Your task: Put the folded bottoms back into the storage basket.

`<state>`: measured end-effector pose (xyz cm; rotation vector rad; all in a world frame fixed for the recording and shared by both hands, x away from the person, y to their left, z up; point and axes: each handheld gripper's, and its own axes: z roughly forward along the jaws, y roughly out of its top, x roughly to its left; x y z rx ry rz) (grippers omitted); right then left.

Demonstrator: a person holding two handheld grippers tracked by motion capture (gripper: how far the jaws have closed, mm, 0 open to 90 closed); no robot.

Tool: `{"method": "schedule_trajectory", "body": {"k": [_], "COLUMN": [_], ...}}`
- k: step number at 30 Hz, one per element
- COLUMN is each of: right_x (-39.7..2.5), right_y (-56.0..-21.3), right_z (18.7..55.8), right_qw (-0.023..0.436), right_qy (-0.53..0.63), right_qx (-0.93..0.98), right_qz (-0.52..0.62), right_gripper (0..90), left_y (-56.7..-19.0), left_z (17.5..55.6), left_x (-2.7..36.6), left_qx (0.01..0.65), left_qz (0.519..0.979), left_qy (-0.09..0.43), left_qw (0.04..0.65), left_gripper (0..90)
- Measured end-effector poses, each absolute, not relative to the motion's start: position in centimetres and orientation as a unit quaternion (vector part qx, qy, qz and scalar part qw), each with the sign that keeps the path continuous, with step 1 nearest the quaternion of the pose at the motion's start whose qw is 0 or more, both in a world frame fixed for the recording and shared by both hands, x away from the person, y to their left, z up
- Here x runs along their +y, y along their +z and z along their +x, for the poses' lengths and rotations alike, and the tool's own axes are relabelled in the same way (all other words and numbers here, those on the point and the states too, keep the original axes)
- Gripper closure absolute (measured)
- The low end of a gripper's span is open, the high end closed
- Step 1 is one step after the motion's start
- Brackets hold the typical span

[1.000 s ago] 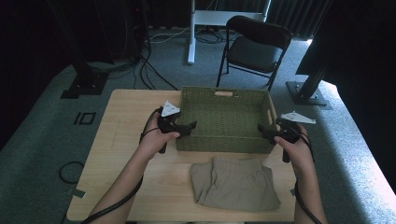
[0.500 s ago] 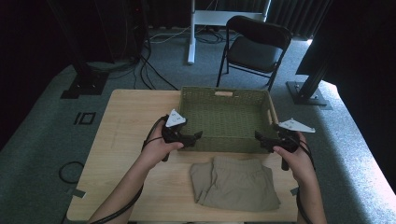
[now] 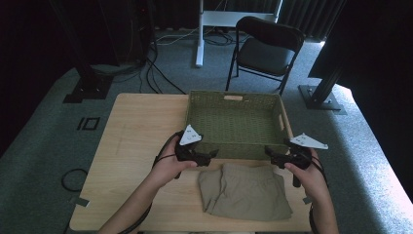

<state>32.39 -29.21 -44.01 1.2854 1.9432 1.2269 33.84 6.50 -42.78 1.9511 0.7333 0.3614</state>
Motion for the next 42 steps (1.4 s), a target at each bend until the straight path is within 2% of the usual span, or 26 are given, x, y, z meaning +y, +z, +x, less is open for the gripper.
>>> {"method": "schedule_trajectory", "body": {"k": [26,42], "right_x": [-28.9,-29.7], "right_y": [-46.8,-50.8], "right_z": [29.4,28.3], "right_qw": [0.235,0.219], "right_qy": [0.447,0.415], "right_qx": [0.727,0.740], "right_qz": [0.466,0.482], "right_gripper": [13.2,13.1], "left_y": [-46.7,-49.7], "left_z": [30.8,29.5], "left_x": [4.9,3.8], "left_qx": [0.292,0.297], "left_qz": [0.822,0.834], "left_qy": [0.113,0.092], "left_qw": [0.476,0.455], "left_gripper": [22.6,22.5]}}
